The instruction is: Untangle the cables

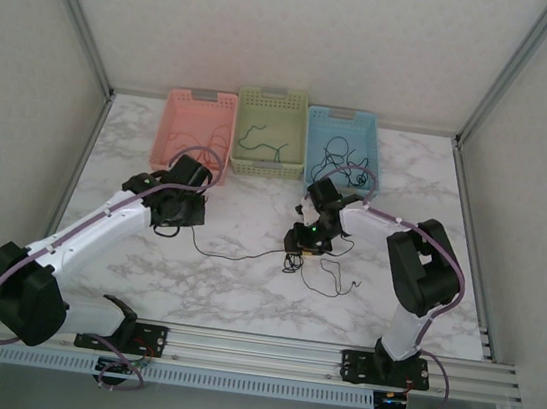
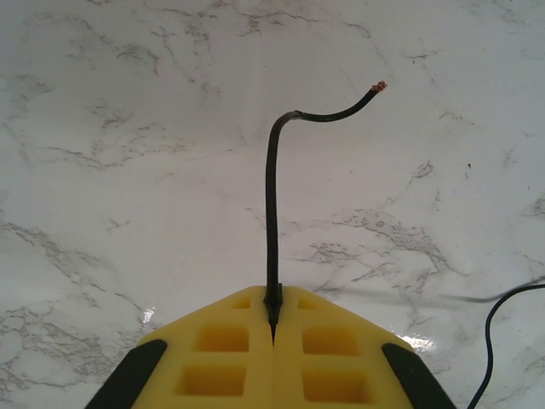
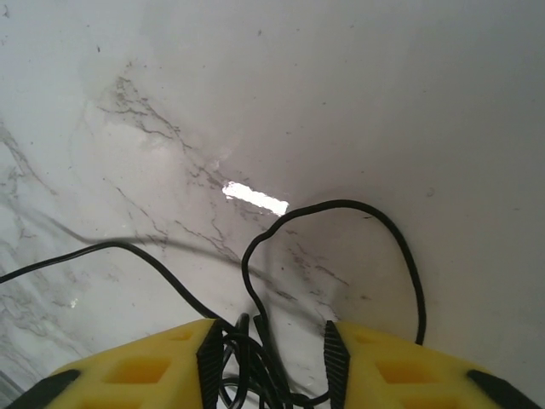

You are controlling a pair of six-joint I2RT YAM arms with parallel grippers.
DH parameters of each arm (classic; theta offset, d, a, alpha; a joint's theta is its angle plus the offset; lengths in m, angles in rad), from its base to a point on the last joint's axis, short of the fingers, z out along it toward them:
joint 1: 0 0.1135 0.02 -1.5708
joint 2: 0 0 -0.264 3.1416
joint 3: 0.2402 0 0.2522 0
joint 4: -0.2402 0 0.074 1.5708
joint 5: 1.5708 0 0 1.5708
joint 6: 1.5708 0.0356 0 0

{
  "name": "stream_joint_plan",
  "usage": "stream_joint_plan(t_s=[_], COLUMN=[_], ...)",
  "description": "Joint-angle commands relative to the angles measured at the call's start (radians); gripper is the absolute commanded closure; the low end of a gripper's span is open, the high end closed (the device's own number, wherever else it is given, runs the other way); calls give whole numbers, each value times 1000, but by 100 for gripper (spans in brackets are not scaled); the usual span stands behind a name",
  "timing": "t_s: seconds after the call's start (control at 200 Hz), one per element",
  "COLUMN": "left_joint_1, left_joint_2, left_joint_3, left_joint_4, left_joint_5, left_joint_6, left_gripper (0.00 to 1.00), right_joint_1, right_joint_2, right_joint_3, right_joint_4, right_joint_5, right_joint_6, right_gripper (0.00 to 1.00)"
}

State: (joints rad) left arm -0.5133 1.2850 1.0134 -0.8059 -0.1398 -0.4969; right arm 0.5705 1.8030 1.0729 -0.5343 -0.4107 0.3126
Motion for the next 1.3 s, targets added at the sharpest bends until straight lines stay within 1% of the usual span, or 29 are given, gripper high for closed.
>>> stream_joint_plan(t_s=[0.0,0.09,0.265,0.531,0.681,0.826,0.921,0.976,1.011,1.121,1.296], left_joint_1=[6,6,6,6,6,6,7,8,12,21,21], left_joint_2=[-7,-4,-3,-12,-31,-67,-99,-119,-133,-168,-152], left_joint_3=[11,13,13,9,8,16,30,39,43,39,12], left_joint_4=[-24,-23,-23,-31,-50,-89,-136,-166,-179,-187,-146], left_joint_5=[-18,-17,-18,-23,-34,-59,-100,-132,-144,-134,-78], left_joint_6=[16,15,17,12,11,13,23,28,32,34,14], left_gripper=[100,100,100,100,100,100,100,100,100,100,100], right_joint_1=[8,8,8,8,8,8,3,-4,-7,-10,-8], right_joint_2=[2,-1,-19,-67,-110,-137,-161,-167,-165,-157,-116], right_joint_3=[-17,-21,-24,-18,-16,-14,-28,-33,-34,-42,-49], right_joint_4=[11,14,17,14,20,26,42,46,47,64,97], right_joint_5=[-41,-46,-43,7,69,101,130,132,128,105,50], right_joint_6=[7,9,12,27,45,61,75,83,83,90,110], right_gripper=[67,76,89,94,100,100,100,93,92,88,83])
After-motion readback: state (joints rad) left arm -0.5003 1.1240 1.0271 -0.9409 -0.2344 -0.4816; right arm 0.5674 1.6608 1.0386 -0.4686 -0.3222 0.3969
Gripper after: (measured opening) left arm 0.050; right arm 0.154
